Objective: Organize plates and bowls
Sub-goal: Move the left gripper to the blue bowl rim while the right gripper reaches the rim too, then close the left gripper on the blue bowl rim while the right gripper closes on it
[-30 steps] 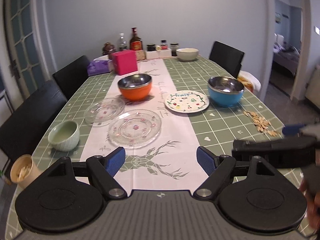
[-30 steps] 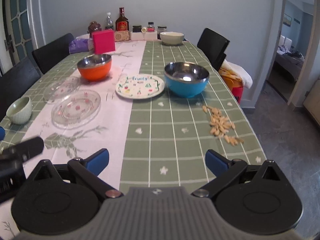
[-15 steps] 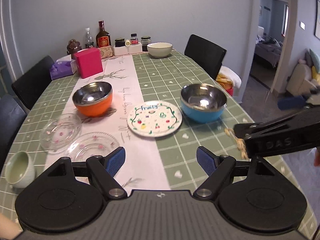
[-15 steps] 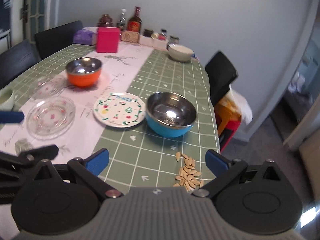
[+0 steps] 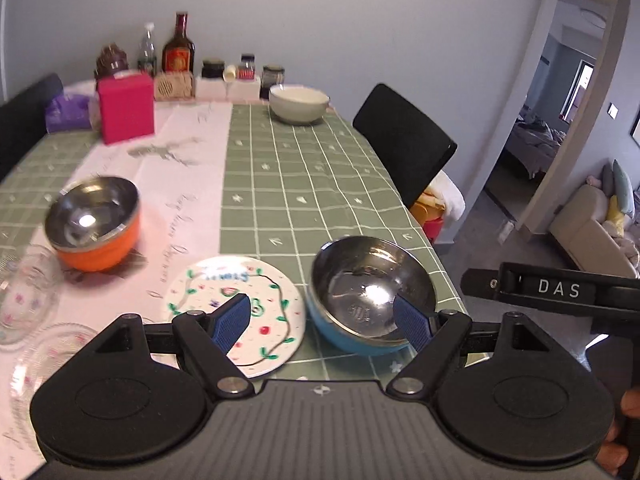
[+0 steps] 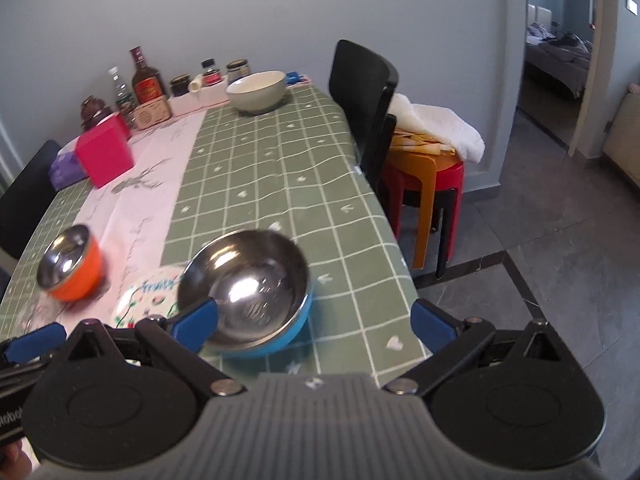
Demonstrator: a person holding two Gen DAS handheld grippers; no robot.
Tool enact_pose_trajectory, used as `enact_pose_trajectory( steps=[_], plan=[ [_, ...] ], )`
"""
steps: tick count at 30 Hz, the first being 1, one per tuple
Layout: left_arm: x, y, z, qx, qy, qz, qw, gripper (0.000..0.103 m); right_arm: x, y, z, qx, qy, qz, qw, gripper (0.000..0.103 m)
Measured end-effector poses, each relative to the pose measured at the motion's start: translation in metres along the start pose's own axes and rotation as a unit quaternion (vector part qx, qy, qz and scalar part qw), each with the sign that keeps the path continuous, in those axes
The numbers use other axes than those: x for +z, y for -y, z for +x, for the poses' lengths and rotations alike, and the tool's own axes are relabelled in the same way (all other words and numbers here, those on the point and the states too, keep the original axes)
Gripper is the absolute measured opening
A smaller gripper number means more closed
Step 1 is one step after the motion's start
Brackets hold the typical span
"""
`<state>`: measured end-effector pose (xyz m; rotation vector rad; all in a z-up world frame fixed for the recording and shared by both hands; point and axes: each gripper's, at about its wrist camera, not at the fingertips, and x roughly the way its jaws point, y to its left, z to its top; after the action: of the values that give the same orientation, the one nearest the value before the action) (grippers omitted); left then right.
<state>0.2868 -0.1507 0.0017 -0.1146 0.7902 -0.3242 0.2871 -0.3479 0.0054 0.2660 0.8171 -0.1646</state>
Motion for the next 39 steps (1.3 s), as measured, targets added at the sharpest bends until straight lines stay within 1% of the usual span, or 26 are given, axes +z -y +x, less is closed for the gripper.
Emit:
enact_pose_trajectory(
  steps=[2, 4, 5, 8, 11, 14, 16, 17, 18, 19, 22, 23, 24, 25, 27, 28, 30, 31, 32, 33, 34, 35, 37, 39],
  plan=[
    [0.004, 0.001, 0.02, -0.002, -0.026, -0.023, 0.9994, 0.095, 0.004, 0.008, 0.012, 0.013, -0.004, 0.024, 1.0, 0.1],
    [0.004, 0.002, 0.037, 0.014, -0.037, -0.029, 0.9988, 0.095, 0.006, 0.016, 0.023, 0.032, -0.01, 0.042, 0.999, 0.1],
    [0.002, 0.004, 0.043, 0.028, -0.036, -0.02, 0.9988, 0.095, 0.007, 0.018, 0.03, 0.043, -0.015, 0.048, 0.998, 0.1],
    [-0.007, 0.011, 0.059, 0.064, -0.023, 0.012, 0.9976, 0.095, 0.009, 0.023, 0.047, 0.055, -0.023, 0.065, 0.996, 0.1],
    [-0.01, 0.011, 0.072, 0.067, -0.025, 0.018, 0.9973, 0.095, 0.006, 0.023, 0.065, 0.068, -0.042, 0.072, 0.994, 0.1],
    [-0.009, 0.009, 0.081, 0.067, -0.027, 0.0, 0.9974, 0.094, 0.003, 0.023, 0.079, 0.066, -0.054, 0.077, 0.993, 0.1],
    [-0.007, 0.008, 0.087, 0.073, -0.032, -0.011, 0.9967, 0.093, 0.001, 0.024, 0.087, 0.066, -0.061, 0.081, 0.993, 0.099],
    [-0.006, 0.008, 0.09, 0.08, -0.033, -0.014, 0.9961, 0.091, 0.0, 0.024, 0.09, 0.067, -0.065, 0.083, 0.992, 0.097],
    [-0.006, 0.008, 0.092, 0.088, -0.034, -0.013, 0.9955, 0.088, -0.001, 0.025, 0.092, 0.066, -0.069, 0.085, 0.992, 0.09],
    [-0.006, 0.008, 0.092, 0.091, -0.031, -0.012, 0.9953, 0.083, -0.001, 0.025, 0.094, 0.067, -0.072, 0.087, 0.991, 0.087],
    [-0.006, 0.012, 0.094, 0.082, -0.024, 0.003, 0.9963, 0.075, -0.002, 0.026, 0.097, 0.074, -0.07, 0.087, 0.991, 0.086],
    [-0.006, 0.014, 0.096, 0.084, -0.024, 0.009, 0.9961, 0.074, -0.002, 0.026, 0.097, 0.075, -0.069, 0.085, 0.991, 0.084],
    [-0.006, 0.015, 0.097, 0.087, -0.025, 0.014, 0.9958, 0.074, -0.002, 0.025, 0.096, 0.078, -0.068, 0.084, 0.991, 0.077],
    [-0.006, 0.017, 0.097, 0.086, -0.024, 0.015, 0.9959, 0.074, -0.002, 0.025, 0.096, 0.085, -0.067, 0.082, 0.991, 0.074],
    [-0.007, 0.02, 0.097, 0.084, -0.018, 0.021, 0.996, 0.071, -0.003, 0.025, 0.097, 0.101, -0.066, 0.078, 0.99, 0.063],
    [-0.009, 0.023, 0.099, 0.085, -0.016, 0.028, 0.9958, 0.069, -0.004, 0.025, 0.097, 0.102, -0.065, 0.08, 0.989, 0.06],
    [-0.01, 0.028, 0.102, 0.088, -0.022, 0.042, 0.995, 0.063, -0.005, 0.024, 0.098, 0.104, -0.066, 0.075, 0.99, 0.049],
    [-0.011, 0.029, 0.104, 0.088, -0.024, 0.047, 0.9947, 0.059, -0.005, 0.023, 0.099, 0.105, -0.068, 0.071, 0.99, 0.047],
    [-0.012, 0.031, 0.107, 0.09, -0.028, 0.055, 0.994, 0.053, -0.006, 0.023, 0.101, 0.103, -0.069, 0.07, 0.99, 0.042],
    [-0.013, 0.032, 0.11, 0.093, -0.032, 0.061, 0.9933, 0.05, -0.007, 0.022, 0.103, 0.104, -0.076, 0.075, 0.989, 0.033],
    [-0.013, 0.032, 0.113, 0.097, -0.035, 0.063, 0.9927, 0.043, -0.008, 0.023, 0.105, 0.105, -0.082, 0.077, 0.988, 0.031],
    [-0.014, 0.031, 0.115, 0.104, -0.039, 0.061, 0.992, 0.037, -0.009, 0.022, 0.107, 0.103, -0.086, 0.074, 0.988, 0.024],
    [-0.015, 0.027, 0.12, 0.109, -0.046, 0.045, 0.992, 0.031, -0.01, 0.021, 0.107, 0.104, -0.08, 0.066, 0.989, 0.023],
    [-0.015, 0.022, 0.121, 0.102, -0.046, 0.025, 0.9934, 0.029, -0.011, 0.021, 0.107, 0.104, -0.079, 0.065, 0.989, 0.022]
  ],
)
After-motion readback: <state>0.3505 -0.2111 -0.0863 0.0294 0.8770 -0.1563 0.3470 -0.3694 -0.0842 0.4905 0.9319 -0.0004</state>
